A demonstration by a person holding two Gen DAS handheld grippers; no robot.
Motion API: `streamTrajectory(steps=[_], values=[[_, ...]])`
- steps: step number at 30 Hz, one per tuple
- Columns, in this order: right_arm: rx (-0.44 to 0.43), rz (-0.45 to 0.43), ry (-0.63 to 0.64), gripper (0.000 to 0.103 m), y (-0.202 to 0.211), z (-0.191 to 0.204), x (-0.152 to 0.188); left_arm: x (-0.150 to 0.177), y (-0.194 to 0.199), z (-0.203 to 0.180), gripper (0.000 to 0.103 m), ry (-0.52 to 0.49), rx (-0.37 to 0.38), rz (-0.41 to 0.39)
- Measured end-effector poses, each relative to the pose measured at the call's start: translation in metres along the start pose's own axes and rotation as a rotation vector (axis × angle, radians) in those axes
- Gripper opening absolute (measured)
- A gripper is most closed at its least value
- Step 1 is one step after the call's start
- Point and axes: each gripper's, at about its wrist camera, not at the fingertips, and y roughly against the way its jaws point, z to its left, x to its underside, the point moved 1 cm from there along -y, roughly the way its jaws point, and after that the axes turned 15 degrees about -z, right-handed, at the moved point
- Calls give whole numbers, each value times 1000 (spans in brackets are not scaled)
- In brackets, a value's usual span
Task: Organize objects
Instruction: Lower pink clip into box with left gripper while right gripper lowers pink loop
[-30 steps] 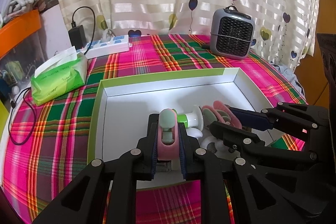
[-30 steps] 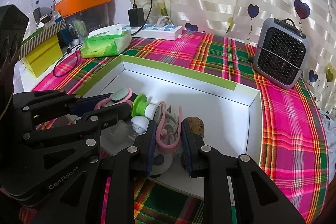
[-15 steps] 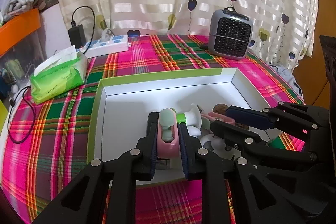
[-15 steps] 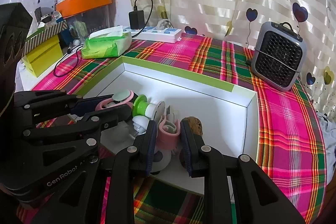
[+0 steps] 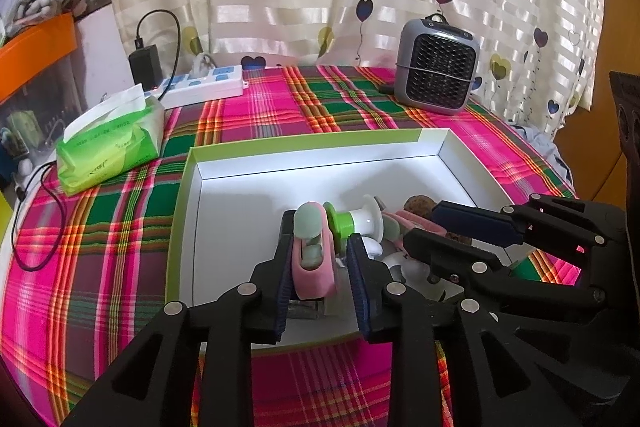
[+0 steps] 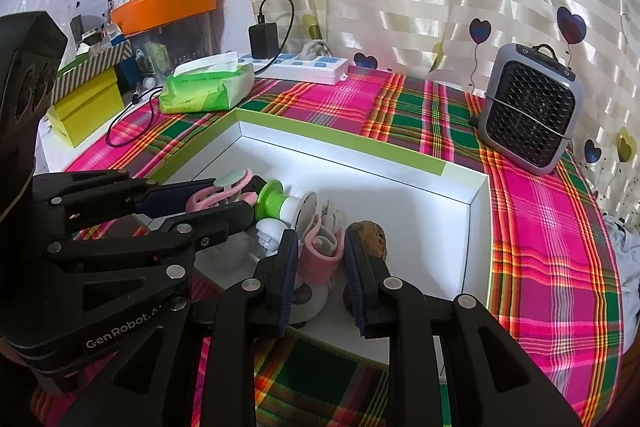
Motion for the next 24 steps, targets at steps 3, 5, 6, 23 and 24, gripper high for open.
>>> streamTrajectory(steps=[3,5,6,23,24], values=[[-3,-12,4,27,3,1,-1,0,0,0,27,10,6,-3],[-3,-24,7,29,5,0,-1,-1,2,1,29,11,8,-12],[-3,-28,4,31,6,0,-2,-1,3,0,29,14,8,-17],[12,-59,-10,35,25,5,-1,-2,22,-1,29,14,4,-33],[13,-60,-10,34,27,5,0,-1,24,-2,29,11,4,-34]])
